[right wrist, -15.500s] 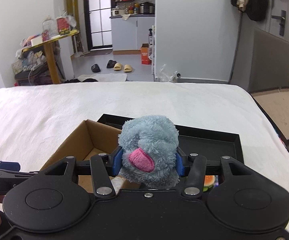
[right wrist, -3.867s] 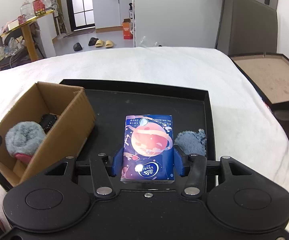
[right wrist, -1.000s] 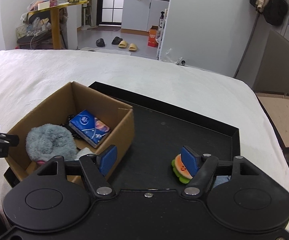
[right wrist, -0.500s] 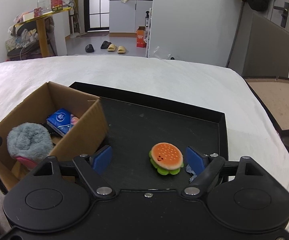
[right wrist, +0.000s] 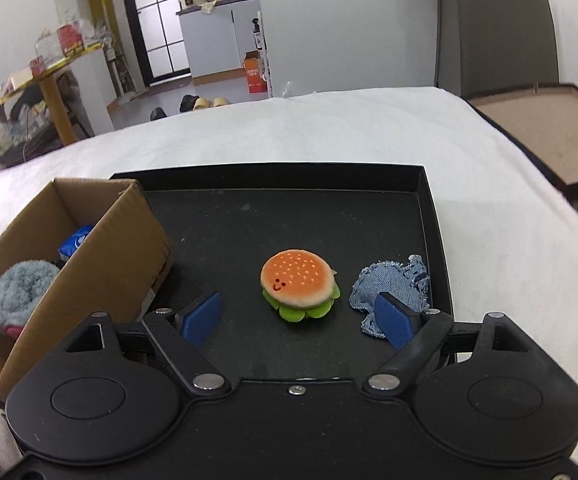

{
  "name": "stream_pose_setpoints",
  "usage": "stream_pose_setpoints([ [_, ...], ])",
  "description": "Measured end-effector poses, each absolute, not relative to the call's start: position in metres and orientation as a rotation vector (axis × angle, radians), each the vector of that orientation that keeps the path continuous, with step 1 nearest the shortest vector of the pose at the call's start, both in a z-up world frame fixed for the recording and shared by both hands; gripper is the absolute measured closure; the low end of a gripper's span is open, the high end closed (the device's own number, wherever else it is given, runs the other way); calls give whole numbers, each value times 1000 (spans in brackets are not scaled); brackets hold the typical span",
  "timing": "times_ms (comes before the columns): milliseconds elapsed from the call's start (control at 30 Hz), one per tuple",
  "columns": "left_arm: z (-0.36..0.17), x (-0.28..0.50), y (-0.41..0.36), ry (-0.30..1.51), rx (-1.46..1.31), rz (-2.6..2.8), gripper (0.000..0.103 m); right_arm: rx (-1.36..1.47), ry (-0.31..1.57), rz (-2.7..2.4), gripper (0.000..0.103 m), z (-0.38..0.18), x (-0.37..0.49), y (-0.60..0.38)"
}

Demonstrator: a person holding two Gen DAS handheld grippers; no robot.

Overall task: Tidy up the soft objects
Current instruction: 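Move the right gripper to the burger plush and close on it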

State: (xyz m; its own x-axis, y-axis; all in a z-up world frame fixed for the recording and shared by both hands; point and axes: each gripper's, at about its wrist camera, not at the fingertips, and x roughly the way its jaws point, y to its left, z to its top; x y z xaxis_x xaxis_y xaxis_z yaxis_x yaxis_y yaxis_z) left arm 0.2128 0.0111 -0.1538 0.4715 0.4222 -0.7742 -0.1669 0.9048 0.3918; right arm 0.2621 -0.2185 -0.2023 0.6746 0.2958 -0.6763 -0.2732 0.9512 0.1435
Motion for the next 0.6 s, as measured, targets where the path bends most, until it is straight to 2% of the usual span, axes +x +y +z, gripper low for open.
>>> stream_pose_setpoints([
  [300,-147,230,-1,1003,294,388,12,61,781,321,20,-222,281,-219],
  [433,-149,239,-6,1005,311,393,0,51,795,334,20,-232,288,-212],
  [600,-152,246,-13,1002,339,372,0,28,818,346,21,-246,297,-204],
])
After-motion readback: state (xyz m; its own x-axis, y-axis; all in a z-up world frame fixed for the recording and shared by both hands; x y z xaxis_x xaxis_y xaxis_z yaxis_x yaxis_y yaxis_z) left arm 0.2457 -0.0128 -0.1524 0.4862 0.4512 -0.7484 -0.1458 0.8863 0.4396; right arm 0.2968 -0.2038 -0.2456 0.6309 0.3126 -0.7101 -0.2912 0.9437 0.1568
